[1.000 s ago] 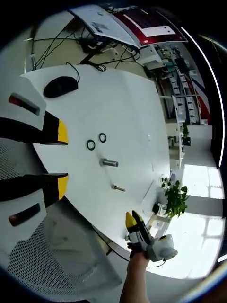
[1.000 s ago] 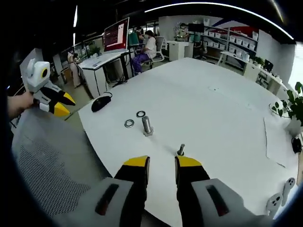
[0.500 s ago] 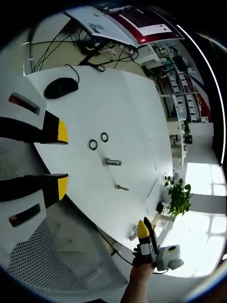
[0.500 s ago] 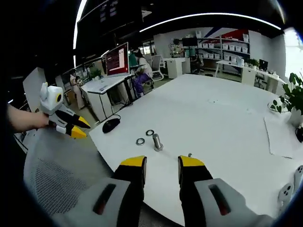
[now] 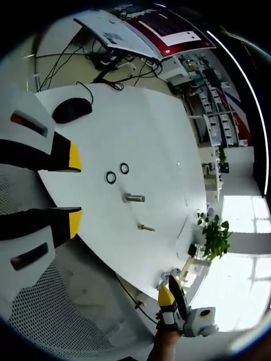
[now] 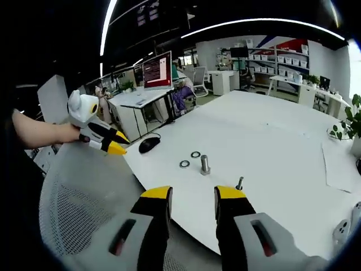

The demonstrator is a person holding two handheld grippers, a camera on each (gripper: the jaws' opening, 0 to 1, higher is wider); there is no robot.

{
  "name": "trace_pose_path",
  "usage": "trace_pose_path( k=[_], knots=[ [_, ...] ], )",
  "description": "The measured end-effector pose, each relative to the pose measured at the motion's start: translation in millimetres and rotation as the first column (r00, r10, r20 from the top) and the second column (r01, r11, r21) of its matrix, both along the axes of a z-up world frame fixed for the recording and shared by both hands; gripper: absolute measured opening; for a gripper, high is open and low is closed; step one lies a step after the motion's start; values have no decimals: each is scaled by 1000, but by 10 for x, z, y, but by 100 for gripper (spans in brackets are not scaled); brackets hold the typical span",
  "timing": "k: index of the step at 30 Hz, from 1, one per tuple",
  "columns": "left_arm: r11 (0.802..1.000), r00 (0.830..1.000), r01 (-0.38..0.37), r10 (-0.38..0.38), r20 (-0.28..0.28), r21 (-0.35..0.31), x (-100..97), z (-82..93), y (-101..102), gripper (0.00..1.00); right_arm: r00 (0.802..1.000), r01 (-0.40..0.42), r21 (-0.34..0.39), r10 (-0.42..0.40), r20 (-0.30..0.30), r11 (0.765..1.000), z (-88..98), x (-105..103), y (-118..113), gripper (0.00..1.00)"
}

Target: Place the washer onto the threaded stud by aligning its center hole with the stud, sliding it down to the base, and recovering from edge contact or off-axis alignment until the washer reaches the visible bottom stop.

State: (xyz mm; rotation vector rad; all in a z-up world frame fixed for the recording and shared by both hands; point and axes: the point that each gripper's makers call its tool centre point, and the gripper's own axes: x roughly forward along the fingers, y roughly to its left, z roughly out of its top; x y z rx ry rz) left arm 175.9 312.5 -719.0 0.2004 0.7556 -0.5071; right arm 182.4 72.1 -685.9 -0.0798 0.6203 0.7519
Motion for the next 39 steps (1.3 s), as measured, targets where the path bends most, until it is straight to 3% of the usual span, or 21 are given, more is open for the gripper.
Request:
trace_pose_path(
  k=[6,9,10,13,20,23,29,39],
  knots=[
    [1000,1000,-13,13,9,-15,19,24,13,22,998,59,-30,-58,10,998,-48,-71,-132,34],
    [1000,1000,-16,16,8,-15,20,24,17,22,997,70,-59,-68,30,996,-158,-80,-187,36],
    [1000,1000,-18,18,11,-18,23,26,19,22,997,70,-72,-71,-14,995,-211,-101,-201,35],
    [1000,1000,-20,21,15,-22,29,31,23,22,996,90,-11,-90,4,996,-146,-35,-176,36],
    [999,1000,-28,29,10,-25,31,24,35,22,994,104,-32,-104,17,994,-181,-28,-215,38],
    [999,1000,-31,31,-1,-22,35,3,50,22,990,135,-32,-136,-22,990,-227,-25,-261,38],
    [999,999,-40,40,6,-26,31,9,66,22,990,121,-37,-123,-63,992,-287,-87,-241,37],
    [998,998,-56,56,4,-33,27,11,82,21,993,106,-32,-108,-55,994,-275,-85,-224,36]
  ],
)
